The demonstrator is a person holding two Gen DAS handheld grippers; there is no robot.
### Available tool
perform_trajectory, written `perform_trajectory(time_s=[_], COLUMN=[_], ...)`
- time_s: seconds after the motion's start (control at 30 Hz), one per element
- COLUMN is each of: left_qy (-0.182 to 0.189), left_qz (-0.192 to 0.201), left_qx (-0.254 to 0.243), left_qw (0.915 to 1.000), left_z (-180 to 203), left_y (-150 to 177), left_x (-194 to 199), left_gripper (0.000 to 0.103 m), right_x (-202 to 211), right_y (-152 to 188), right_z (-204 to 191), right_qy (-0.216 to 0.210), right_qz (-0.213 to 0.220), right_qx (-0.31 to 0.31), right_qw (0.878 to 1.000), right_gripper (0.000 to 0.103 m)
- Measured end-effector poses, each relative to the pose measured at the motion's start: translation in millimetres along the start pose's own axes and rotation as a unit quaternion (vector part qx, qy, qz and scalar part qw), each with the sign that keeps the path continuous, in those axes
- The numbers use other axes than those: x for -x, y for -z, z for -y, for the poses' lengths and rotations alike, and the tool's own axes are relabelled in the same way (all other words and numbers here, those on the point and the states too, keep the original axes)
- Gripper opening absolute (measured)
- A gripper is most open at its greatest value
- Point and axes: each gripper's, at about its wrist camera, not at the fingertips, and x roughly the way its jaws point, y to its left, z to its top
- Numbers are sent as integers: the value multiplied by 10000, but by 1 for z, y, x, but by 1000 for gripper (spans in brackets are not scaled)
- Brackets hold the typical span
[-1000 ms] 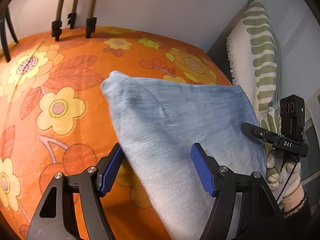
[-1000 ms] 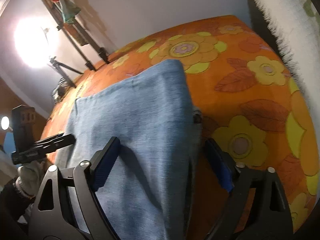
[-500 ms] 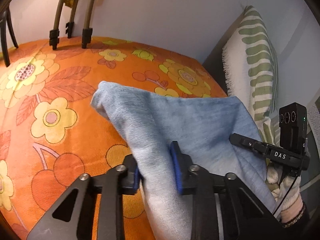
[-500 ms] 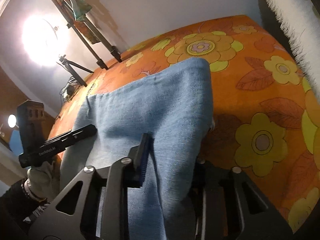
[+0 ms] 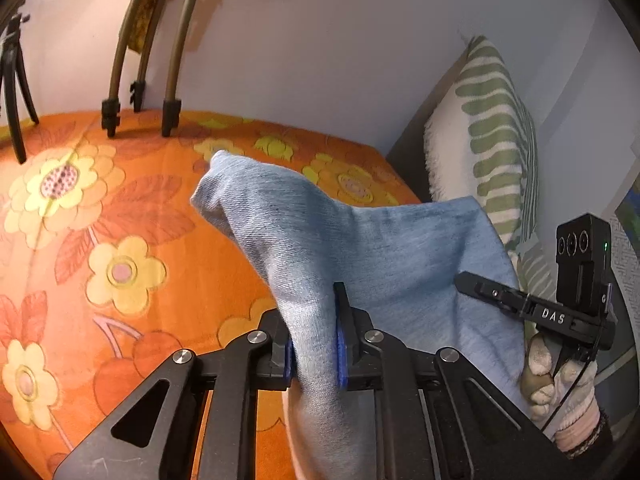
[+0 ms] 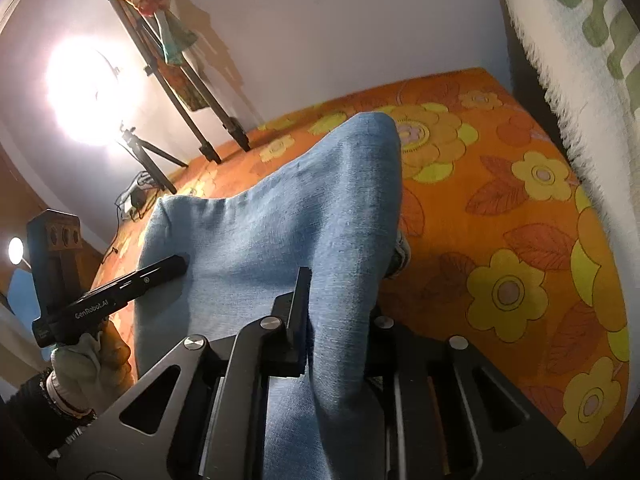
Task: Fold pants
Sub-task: 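Grasp the jeans edge with both grippers and fold it over once more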
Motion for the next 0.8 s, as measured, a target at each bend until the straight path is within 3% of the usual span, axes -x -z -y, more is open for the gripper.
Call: perform_trajectory(time_s=[0.33, 0.6, 0.8], left_qy=[-181, -365, -531], left_qz=[267, 489, 487], left_qx=[-344, -557, -626], left_qw=[9989, 9966, 9954], left_z=[1, -12, -29], left_y=[-55, -114, -139], left_x=[-19, -67, -104], left_gripper=[13, 13, 13], right_x=[-14, -56, -100], right_y=[-45, -117, -158], right_z=[-4, 5, 24], right_qy=[144, 429, 565], right_qz=[391, 559, 555], right_qx=[-15, 118, 130], right_qw=[9991, 9974, 9968], right_gripper=[14, 13, 13])
